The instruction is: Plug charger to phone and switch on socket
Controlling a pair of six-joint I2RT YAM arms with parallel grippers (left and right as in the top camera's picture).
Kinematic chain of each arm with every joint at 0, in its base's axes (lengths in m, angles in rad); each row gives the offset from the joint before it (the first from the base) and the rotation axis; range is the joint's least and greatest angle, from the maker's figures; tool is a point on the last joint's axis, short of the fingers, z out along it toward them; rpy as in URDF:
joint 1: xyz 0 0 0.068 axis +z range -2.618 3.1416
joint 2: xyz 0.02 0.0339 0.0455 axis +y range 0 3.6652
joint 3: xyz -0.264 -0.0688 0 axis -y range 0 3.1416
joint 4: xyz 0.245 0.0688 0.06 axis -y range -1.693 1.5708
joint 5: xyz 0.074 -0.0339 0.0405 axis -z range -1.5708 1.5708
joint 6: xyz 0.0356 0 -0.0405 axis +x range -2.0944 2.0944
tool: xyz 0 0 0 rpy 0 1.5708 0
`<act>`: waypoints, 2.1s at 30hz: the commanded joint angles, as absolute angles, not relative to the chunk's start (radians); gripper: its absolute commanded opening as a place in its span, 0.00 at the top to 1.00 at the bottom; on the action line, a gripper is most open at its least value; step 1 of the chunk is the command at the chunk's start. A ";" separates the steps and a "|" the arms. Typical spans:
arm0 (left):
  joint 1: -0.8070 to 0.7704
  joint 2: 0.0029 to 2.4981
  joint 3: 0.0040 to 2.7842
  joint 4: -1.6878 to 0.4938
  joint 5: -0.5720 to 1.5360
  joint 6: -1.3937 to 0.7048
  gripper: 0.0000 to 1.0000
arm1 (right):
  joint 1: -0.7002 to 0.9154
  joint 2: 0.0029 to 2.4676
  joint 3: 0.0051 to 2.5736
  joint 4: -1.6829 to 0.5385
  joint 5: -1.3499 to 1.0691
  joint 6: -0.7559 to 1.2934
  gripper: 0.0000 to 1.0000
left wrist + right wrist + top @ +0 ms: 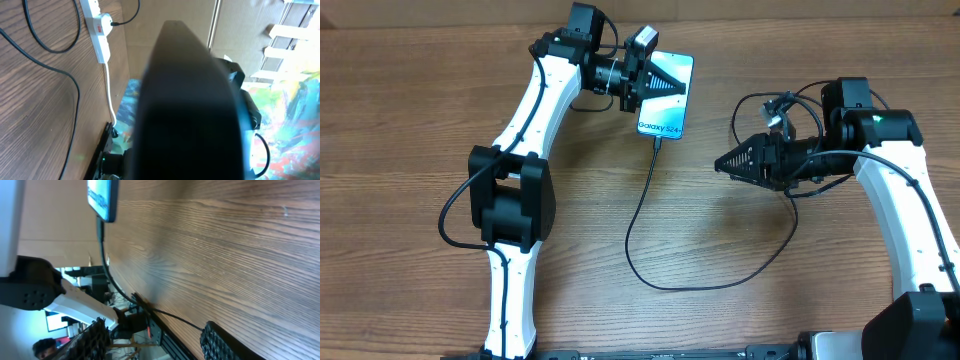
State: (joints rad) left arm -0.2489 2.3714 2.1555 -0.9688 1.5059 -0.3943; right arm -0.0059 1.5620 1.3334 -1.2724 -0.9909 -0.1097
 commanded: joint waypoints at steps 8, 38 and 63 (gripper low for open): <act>-0.264 2.149 2.198 -1.068 1.346 -0.369 0.96 | -0.009 1.463 1.342 -1.270 -0.873 -0.096 0.40; -0.315 2.074 2.195 -1.054 1.172 -0.391 0.96 | 0.119 1.339 1.086 -0.679 -1.172 0.262 0.29; -0.315 2.074 2.195 -0.840 1.283 -0.705 0.96 | 0.120 1.370 1.086 -0.250 -1.358 0.643 0.64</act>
State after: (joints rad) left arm -0.3092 2.0834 2.1818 -0.8631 1.2190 -0.6590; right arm 0.1184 1.3663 1.0851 -0.2810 -1.3441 0.5316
